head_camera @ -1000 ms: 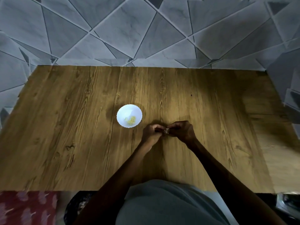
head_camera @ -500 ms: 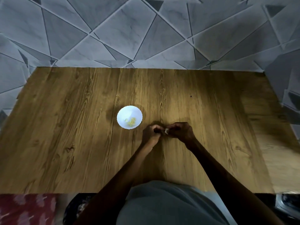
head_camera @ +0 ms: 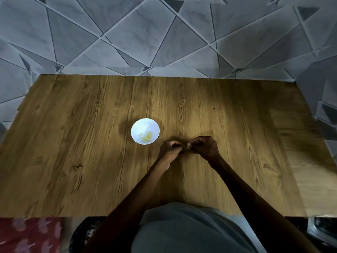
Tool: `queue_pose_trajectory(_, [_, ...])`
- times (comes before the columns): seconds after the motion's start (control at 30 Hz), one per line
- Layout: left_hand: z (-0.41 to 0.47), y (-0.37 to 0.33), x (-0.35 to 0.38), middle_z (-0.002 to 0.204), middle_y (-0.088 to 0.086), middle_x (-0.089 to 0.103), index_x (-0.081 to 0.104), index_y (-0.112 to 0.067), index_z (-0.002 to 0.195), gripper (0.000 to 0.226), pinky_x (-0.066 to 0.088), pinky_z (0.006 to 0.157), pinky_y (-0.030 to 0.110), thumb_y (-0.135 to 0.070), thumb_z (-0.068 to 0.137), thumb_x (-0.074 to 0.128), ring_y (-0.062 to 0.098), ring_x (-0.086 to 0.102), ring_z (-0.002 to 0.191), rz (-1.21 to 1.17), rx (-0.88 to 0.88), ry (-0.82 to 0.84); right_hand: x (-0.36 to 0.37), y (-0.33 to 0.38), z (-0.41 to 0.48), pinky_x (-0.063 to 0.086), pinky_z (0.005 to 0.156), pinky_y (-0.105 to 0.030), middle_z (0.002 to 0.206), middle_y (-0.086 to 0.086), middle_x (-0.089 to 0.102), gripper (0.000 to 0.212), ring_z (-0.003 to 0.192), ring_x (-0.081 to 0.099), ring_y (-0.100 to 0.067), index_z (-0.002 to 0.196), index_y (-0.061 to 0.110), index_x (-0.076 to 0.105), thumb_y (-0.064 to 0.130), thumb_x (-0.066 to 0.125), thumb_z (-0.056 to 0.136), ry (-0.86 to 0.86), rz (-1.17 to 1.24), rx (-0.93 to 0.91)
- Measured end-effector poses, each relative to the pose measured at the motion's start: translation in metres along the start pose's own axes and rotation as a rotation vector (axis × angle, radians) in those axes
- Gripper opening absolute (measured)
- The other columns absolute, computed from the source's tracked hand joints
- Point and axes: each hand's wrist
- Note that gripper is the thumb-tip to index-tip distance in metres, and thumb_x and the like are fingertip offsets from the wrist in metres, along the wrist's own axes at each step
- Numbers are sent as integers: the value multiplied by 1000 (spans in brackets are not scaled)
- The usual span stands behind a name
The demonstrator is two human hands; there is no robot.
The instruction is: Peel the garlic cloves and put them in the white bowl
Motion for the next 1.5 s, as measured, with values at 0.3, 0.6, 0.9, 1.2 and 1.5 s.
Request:
queue_pose_trajectory(0.3, [-12, 0, -2, 99, 21, 70, 67, -7, 92, 15, 60, 69, 29, 3, 93, 56, 29, 69, 87, -261, -58, 19, 9, -10, 11, 46, 59, -12, 81, 8, 68, 12, 70, 63, 0, 84, 22, 69, 15, 64, 92, -39, -491, -221])
queue_pose_trajectory(0.6, [-27, -1, -5, 74, 3, 72, 74, -10, 85, 12, 52, 63, 24, -1, 85, 67, 13, 64, 64, -495, -248, 4, 18, 9, -27, 54, 68, -13, 84, 14, 72, 11, 77, 69, 3, 90, 18, 76, 10, 75, 84, -10, -199, -316])
queue_pose_trajectory(0.9, [-38, 17, -10, 84, 7, 72, 73, -5, 93, 9, 52, 68, 26, -7, 84, 72, 17, 64, 73, -415, -265, -11, 31, 0, -42, 42, 63, -2, 79, 13, 64, 15, 68, 60, 7, 88, 17, 72, 3, 66, 90, -25, -327, -210])
queue_pose_trajectory(1.2, [-40, 51, -35, 139, 1, 42, 54, -21, 131, 56, 36, 107, 39, -30, 79, 72, 26, 37, 129, 930, 452, -148, 44, -11, -53, 41, 69, -26, 105, -10, 66, 22, 88, 64, -25, 114, 7, 60, 18, 48, 100, 60, -830, -234])
queue_pose_trajectory(1.5, [-42, 53, -38, 139, -1, 42, 53, -21, 134, 59, 37, 108, 38, -34, 80, 74, 24, 36, 129, 924, 482, -166, 46, -6, -50, 49, 76, -36, 109, -19, 66, 25, 92, 66, -35, 117, -3, 59, 7, 54, 94, 110, -876, -246])
Point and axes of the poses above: each hand's wrist, its own z-axis towards the middle knuckle, its own x-axis out of the palm, y = z × x
